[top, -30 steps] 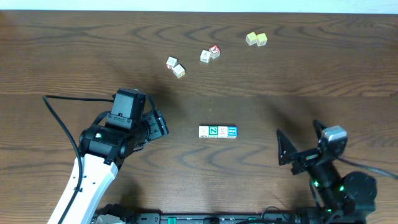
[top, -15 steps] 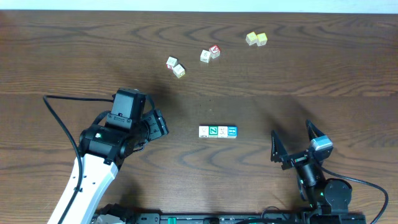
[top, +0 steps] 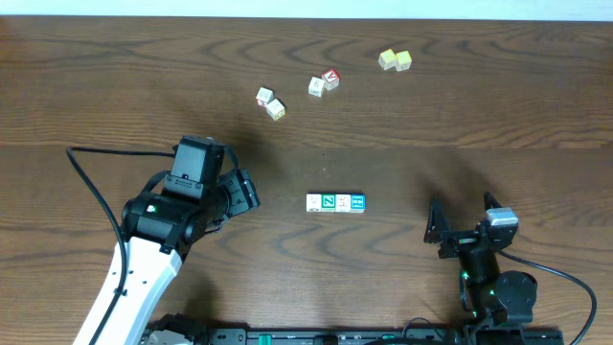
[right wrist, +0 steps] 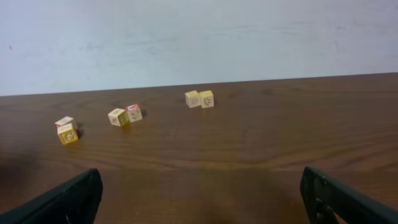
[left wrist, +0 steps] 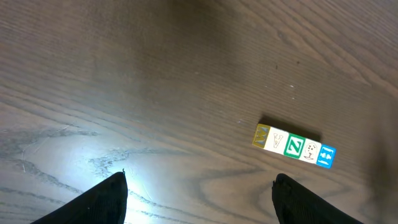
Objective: Lift 4 blocks
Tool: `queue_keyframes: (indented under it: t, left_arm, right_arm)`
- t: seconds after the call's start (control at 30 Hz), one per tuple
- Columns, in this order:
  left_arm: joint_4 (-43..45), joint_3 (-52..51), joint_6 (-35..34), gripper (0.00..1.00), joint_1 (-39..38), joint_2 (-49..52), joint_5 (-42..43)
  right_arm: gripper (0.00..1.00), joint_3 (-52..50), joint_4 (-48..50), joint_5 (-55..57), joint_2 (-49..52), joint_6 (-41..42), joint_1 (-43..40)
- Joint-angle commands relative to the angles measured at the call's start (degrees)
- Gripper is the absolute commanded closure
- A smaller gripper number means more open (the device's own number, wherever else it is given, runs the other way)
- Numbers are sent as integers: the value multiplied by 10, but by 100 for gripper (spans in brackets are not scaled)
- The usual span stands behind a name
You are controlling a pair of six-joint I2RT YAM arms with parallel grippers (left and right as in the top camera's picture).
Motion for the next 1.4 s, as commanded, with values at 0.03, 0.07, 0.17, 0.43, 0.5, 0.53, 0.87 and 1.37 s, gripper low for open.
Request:
queue_keyframes:
  t: [0.03,0.07,0.17,0.43,0.5,0.53,0.87,1.37]
  left_arm:
    - [-2,10,10,25,3,0,-9]
    - [-2,10,10,25,3,0,-9]
    - [-2,10,10,25,3,0,-9]
    - [-24,10,10,25,3,0,-9]
    - [-42,10,10,25,2,0,-9]
    - [-48,10,10,25,3,0,-10]
    - [29,-85,221,25,23,-162,41]
    - [141,-315,373,25,142,-584,47]
  right_arm:
    - [1,-1,-3,13,-4,-8,5]
    - [1,-1,-3,13,-4,-8,5]
    - [1,-1,-3,13,-4,-8,5]
    - [1,-1,-3,13,-4,-8,5]
    - [1,-1,-3,13,-4,-8,5]
    - [1,-1,-3,13,-4,-8,5]
    - [1,-1,-3,13,-4,-8,5]
    - [1,-1,-3,13,-4,-8,5]
